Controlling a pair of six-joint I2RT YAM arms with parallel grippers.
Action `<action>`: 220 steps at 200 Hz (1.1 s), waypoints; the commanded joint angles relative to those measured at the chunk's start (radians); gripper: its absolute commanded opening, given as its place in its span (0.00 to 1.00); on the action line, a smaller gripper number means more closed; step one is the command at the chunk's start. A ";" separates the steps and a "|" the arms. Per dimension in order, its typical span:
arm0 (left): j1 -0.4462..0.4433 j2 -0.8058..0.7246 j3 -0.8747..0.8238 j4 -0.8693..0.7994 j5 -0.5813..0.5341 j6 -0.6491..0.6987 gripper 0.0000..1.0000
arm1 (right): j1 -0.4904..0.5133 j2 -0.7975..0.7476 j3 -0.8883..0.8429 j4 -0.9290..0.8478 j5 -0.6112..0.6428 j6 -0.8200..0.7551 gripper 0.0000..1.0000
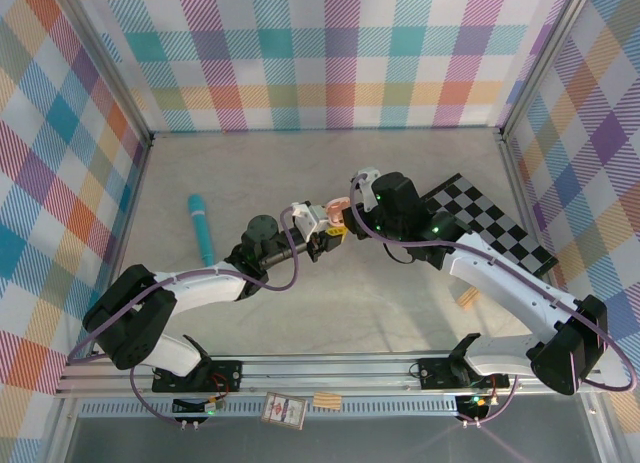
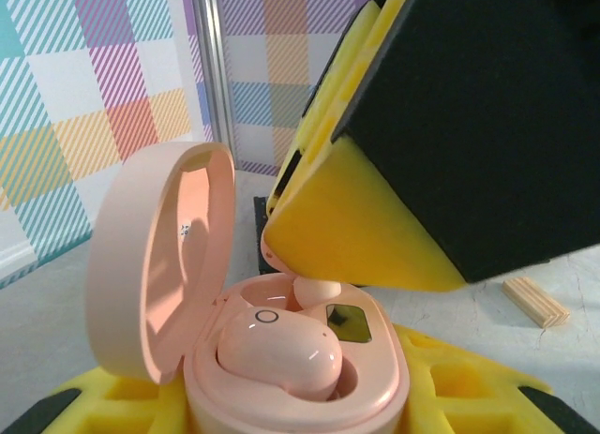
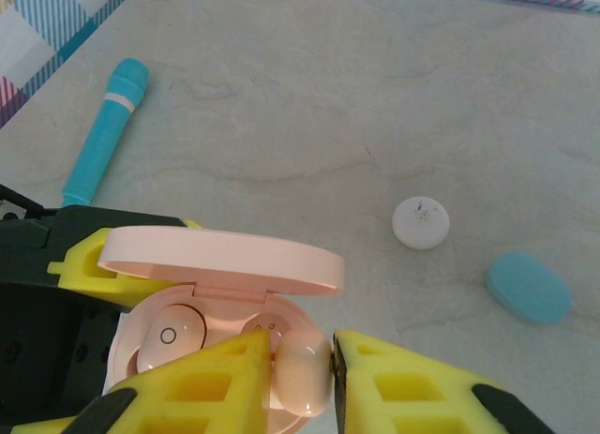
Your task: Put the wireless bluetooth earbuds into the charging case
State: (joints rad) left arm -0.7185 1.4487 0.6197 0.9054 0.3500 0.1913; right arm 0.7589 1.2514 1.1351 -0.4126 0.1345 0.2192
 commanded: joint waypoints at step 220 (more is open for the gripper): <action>0.001 -0.028 -0.017 0.057 0.072 0.036 0.35 | -0.057 -0.148 -0.070 0.174 -0.106 0.173 0.64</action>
State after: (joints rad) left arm -0.7181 1.4483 0.6224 0.9195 0.3828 0.1898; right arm 0.7303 1.0882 1.0412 -0.3111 0.0685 0.2974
